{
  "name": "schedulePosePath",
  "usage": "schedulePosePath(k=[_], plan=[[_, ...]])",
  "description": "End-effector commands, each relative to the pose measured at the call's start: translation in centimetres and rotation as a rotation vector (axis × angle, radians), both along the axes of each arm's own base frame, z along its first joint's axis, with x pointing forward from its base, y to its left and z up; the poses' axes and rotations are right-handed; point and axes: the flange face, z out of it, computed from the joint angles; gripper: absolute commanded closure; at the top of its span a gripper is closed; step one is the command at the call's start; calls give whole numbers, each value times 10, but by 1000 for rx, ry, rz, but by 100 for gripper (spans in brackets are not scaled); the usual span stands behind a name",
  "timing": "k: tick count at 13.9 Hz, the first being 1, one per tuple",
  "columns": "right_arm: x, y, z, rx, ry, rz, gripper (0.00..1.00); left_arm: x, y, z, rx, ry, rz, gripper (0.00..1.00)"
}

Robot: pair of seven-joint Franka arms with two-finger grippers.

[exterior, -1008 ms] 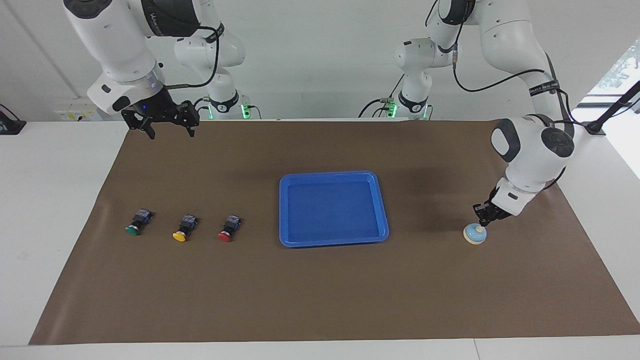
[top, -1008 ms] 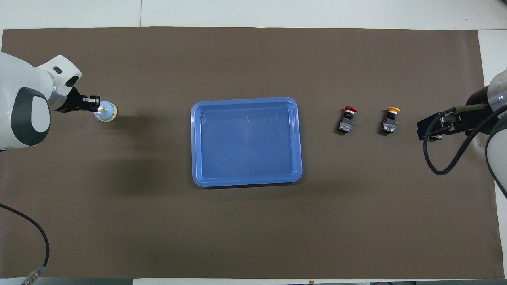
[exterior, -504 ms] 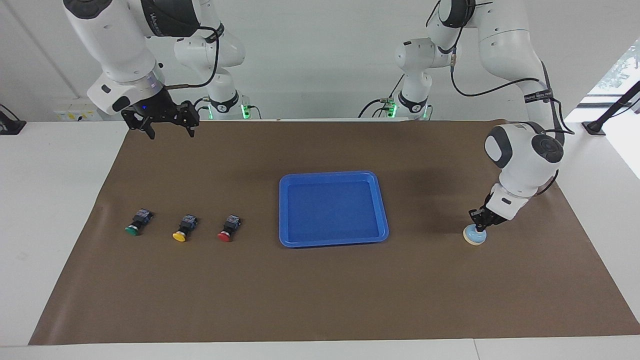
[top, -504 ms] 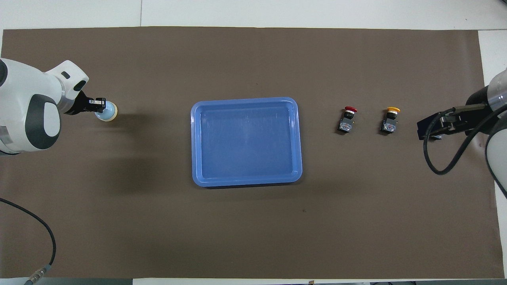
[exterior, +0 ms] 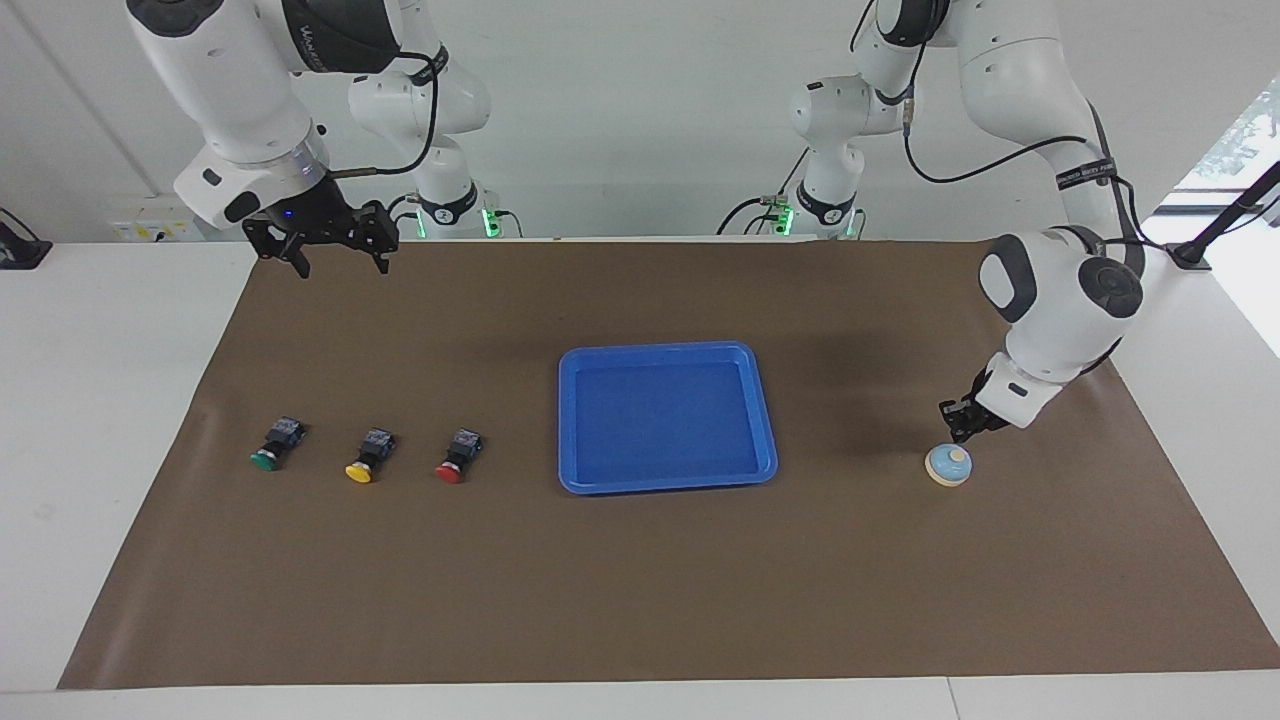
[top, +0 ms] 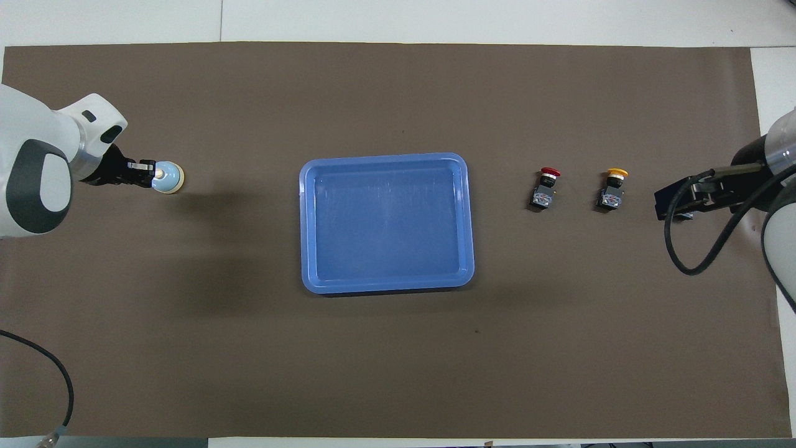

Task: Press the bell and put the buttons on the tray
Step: 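Lift the left gripper off the bell and draw it back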

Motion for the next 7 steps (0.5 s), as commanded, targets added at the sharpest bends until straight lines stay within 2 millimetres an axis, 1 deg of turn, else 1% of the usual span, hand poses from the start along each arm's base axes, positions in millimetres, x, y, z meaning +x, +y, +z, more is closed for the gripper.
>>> schedulePosePath(k=[1, 2, 3, 4, 5, 7], plan=[[-6, -4, 3, 13, 8, 13, 0, -30, -1, 69, 12, -1, -9, 61], [-6, -4, 2, 15, 10, 13, 0, -41, -1, 93, 13, -15, -6, 38], [-6, -4, 2, 15, 10, 13, 0, -51, -2, 114, 15, -23, -8, 19], [-6, -4, 2, 15, 10, 13, 0, -64, -4, 131, 15, -15, -10, 4], [-6, -4, 2, 15, 10, 13, 0, -75, -7, 145, 16, -3, -15, 0], [-6, -4, 2, 15, 10, 13, 0, -93, -9, 170, 10, 5, -15, 0]])
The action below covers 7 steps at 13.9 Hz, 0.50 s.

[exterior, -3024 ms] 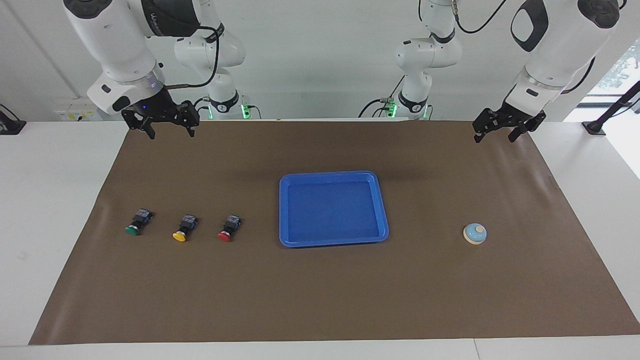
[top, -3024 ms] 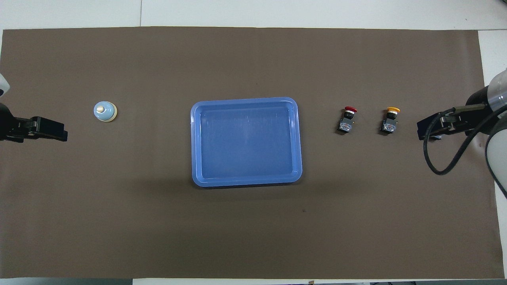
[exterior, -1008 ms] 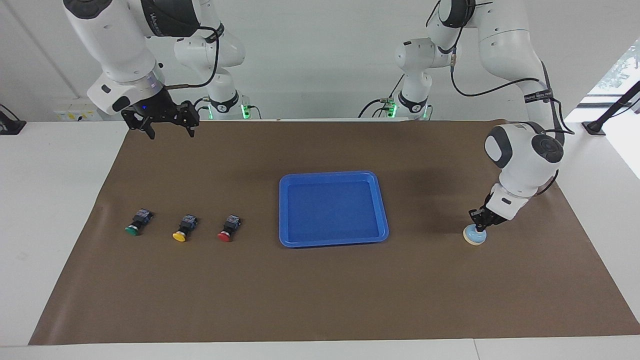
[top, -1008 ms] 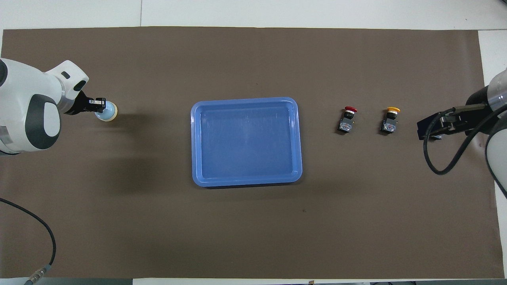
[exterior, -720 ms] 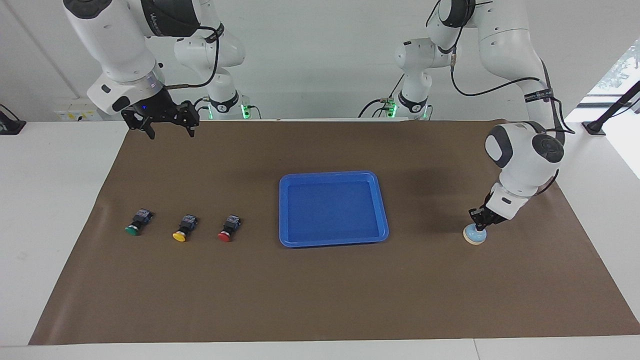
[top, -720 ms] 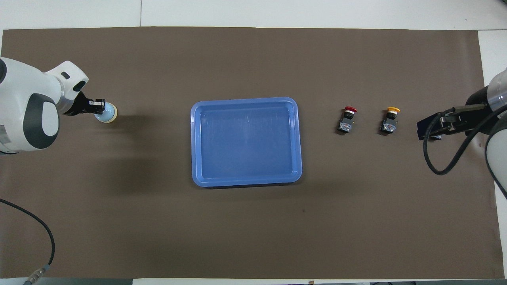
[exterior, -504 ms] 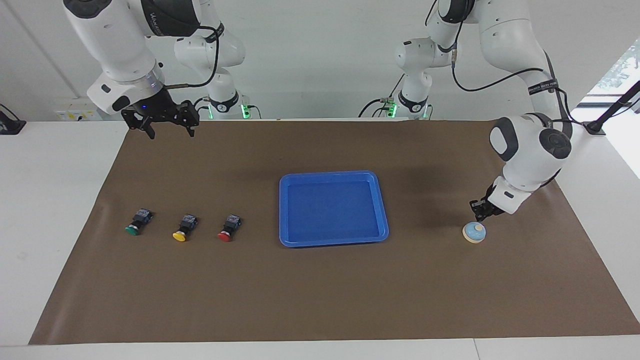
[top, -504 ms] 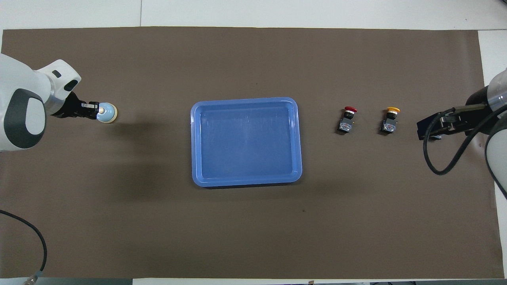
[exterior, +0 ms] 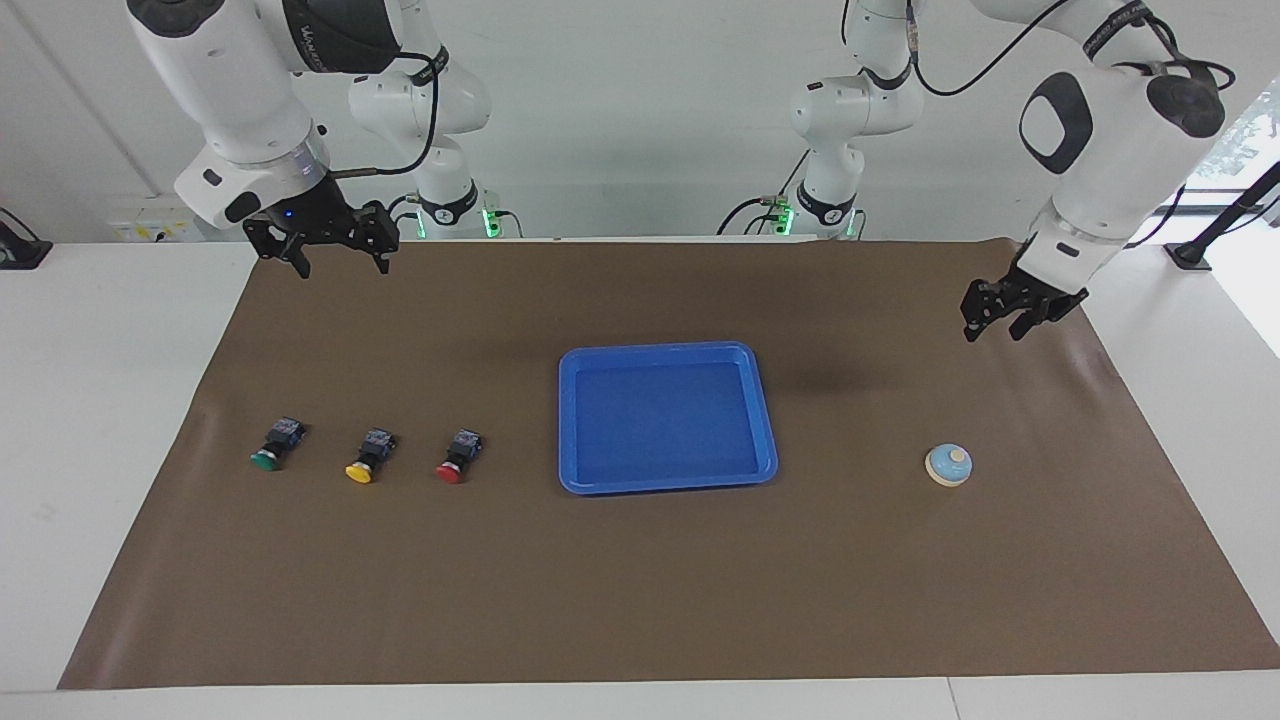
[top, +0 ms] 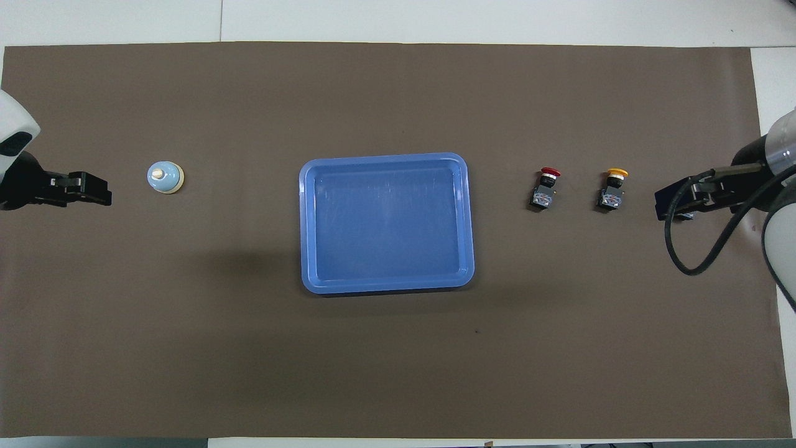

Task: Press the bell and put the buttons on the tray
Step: 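Lift the left gripper off the bell and draw it back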

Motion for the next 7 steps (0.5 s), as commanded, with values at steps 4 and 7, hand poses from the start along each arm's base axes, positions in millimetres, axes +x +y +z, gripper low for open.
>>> schedulePosePath(k=[4, 7], plan=[[-6, -4, 2, 13, 10, 13, 0, -43, 1, 44, 0, 28, 6, 0], [-6, -4, 2, 15, 10, 11, 0, -23, 3, 71, -7, 25, 6, 0]])
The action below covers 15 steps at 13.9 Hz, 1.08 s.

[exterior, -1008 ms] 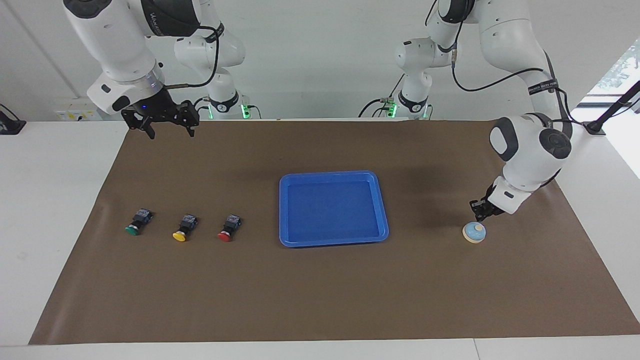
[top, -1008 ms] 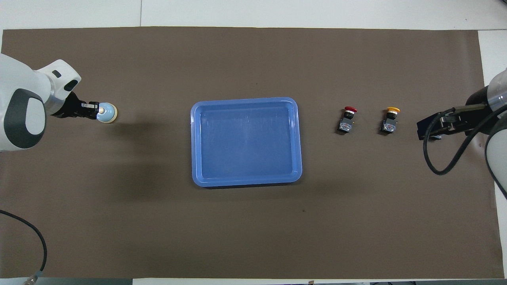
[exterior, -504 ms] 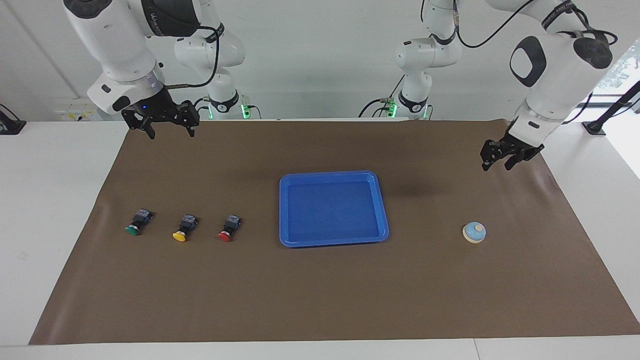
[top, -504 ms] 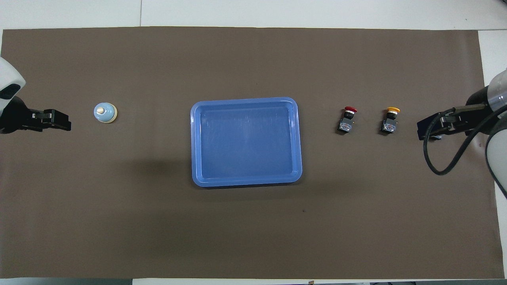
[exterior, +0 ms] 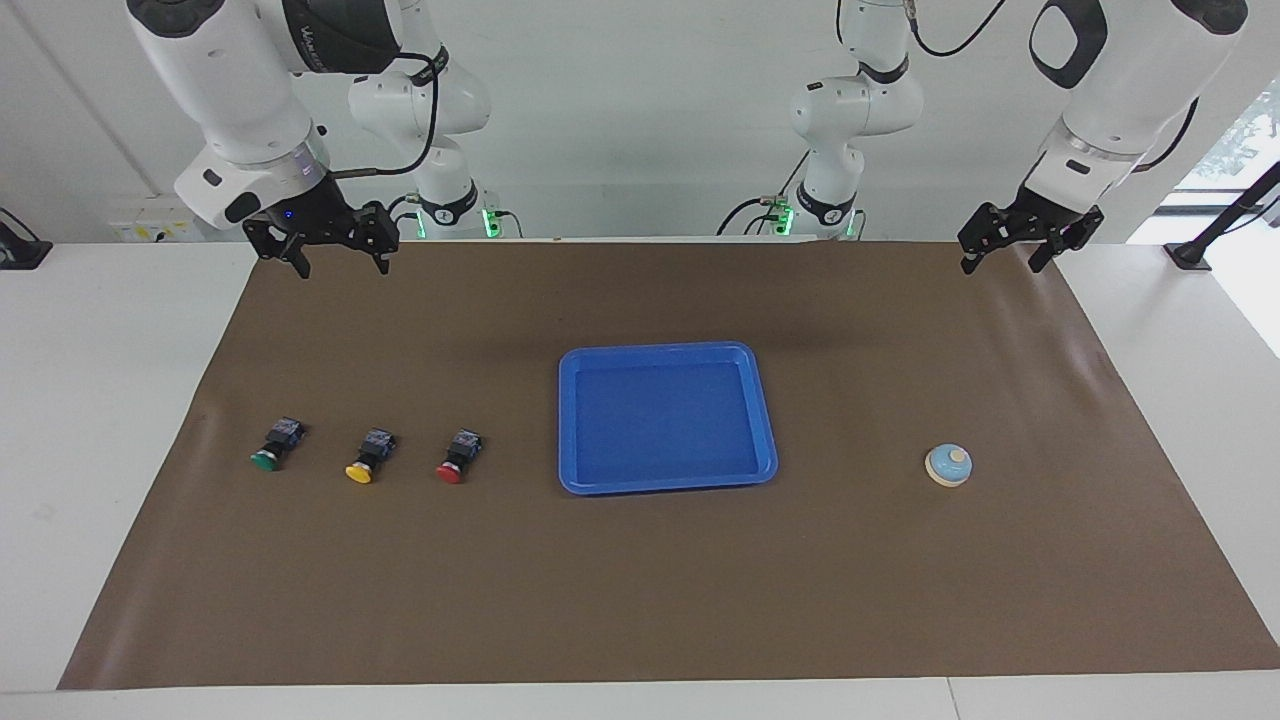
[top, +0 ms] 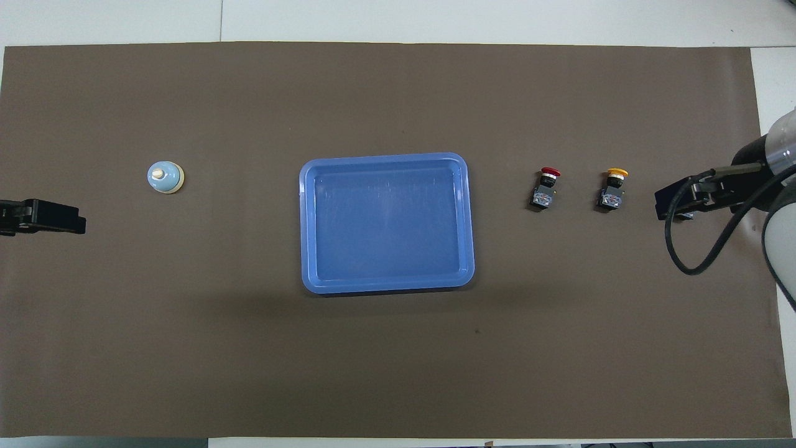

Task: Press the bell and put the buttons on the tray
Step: 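Lift the left gripper off the bell and draw it back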

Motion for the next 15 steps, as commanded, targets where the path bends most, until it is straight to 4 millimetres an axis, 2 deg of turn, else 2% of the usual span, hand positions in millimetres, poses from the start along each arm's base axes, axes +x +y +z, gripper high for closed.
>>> schedulePosePath(k=[1, 3, 15], plan=[[-6, -4, 2, 13, 10, 13, 0, 15, 1, 14, -10, 13, 2, 0], [-6, -4, 2, 15, 10, 13, 0, 15, -5, 12, -9, 16, -12, 0], [-8, -2, 5, 13, 7, 28, 0, 4, -8, 0, -10, 62, -27, 0]])
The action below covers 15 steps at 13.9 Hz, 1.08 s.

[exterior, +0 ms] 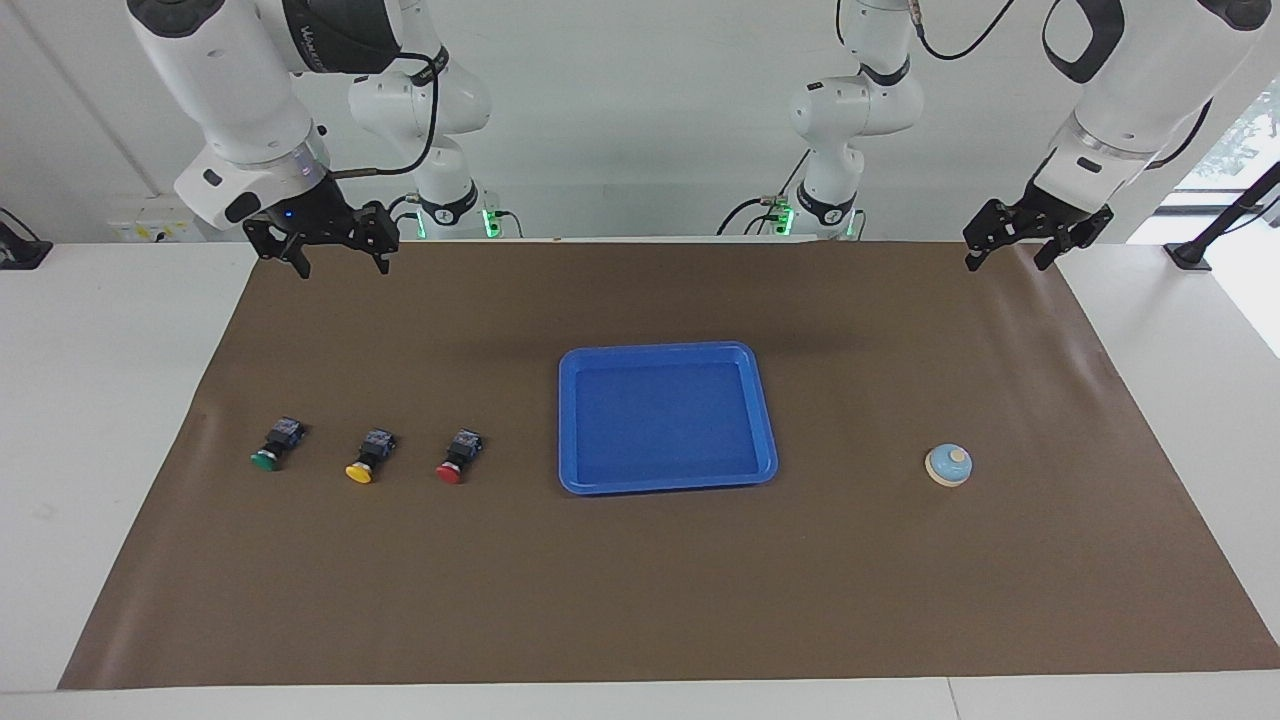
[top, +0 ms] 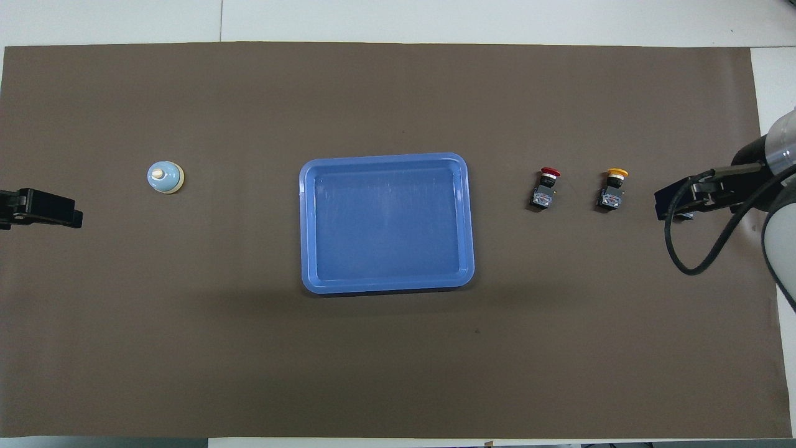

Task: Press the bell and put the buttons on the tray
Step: 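Lift the left gripper off the bell and draw it back, then reach the right gripper to the red button and grasp it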

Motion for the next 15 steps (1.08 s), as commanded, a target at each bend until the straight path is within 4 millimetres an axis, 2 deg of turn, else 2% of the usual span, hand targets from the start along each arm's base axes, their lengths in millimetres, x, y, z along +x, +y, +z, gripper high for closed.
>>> schedulePosePath(k=[1, 5, 9, 11, 15], plan=[[-8, -2, 5, 13, 5, 29, 0, -5, -3, -3, -8, 14, -14, 0], [-9, 4, -8, 14, -31, 30, 0, -6, 4, 0, -6, 10, 8, 0], [-5, 9, -39, 7, -66, -41, 0, -6, 5, 0, -6, 10, 9, 0], [2, 18, -63, 5, -70, -77, 0, -6, 4, 0, -6, 10, 8, 0], [16, 53, -139, 6, -95, -149, 0, -6, 5, 0, -6, 10, 9, 0]])
